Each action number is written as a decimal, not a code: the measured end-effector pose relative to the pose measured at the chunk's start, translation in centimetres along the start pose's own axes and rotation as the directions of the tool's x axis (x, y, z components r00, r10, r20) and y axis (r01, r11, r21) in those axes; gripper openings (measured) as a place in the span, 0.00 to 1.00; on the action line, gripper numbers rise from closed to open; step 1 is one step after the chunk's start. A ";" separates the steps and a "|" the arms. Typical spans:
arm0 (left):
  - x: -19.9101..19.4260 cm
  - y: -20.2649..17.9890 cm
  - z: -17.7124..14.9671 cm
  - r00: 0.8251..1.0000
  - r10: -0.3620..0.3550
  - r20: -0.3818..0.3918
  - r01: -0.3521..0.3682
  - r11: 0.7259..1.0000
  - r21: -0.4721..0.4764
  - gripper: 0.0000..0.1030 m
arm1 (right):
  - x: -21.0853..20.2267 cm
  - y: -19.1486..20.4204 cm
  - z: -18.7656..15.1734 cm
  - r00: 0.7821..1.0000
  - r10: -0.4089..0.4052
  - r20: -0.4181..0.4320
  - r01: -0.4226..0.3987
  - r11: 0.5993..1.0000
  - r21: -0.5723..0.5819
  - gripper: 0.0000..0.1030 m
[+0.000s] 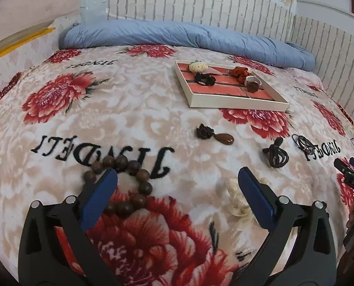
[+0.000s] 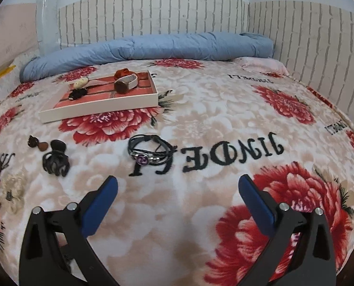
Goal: Organize jewelry
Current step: 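Grasp the cream twisted scrunchie with the left tool while the right tool grasps the black cord bracelet, then carry both items into the white tray and open both tools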
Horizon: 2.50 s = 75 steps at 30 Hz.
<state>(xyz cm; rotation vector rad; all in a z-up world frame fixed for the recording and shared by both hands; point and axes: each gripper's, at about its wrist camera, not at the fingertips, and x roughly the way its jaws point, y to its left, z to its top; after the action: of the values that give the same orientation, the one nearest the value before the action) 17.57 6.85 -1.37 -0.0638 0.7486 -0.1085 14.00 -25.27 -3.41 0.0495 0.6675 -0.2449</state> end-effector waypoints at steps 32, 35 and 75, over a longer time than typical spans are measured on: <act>6.5 -5.6 -2.3 0.977 -0.079 -0.199 0.098 0.991 0.086 0.40 | 12.1 0.8 3.7 0.970 0.071 -0.232 -0.081 0.996 -0.030 0.52; 6.8 -5.6 -2.3 0.972 -0.098 -0.213 0.117 0.990 0.080 0.26 | 12.2 1.2 3.7 0.968 0.089 -0.234 -0.101 0.994 -0.040 0.39; 2.0 -1.3 9.8 0.989 -0.140 0.038 0.137 0.988 0.067 0.07 | 8.7 0.3 9.3 0.983 0.178 -0.033 -0.177 0.983 0.046 0.07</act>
<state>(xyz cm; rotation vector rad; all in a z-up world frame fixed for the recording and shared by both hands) 25.65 5.47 4.58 -0.0566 0.6969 -0.2626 26.35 -27.95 -1.51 0.1543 0.6902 -0.0863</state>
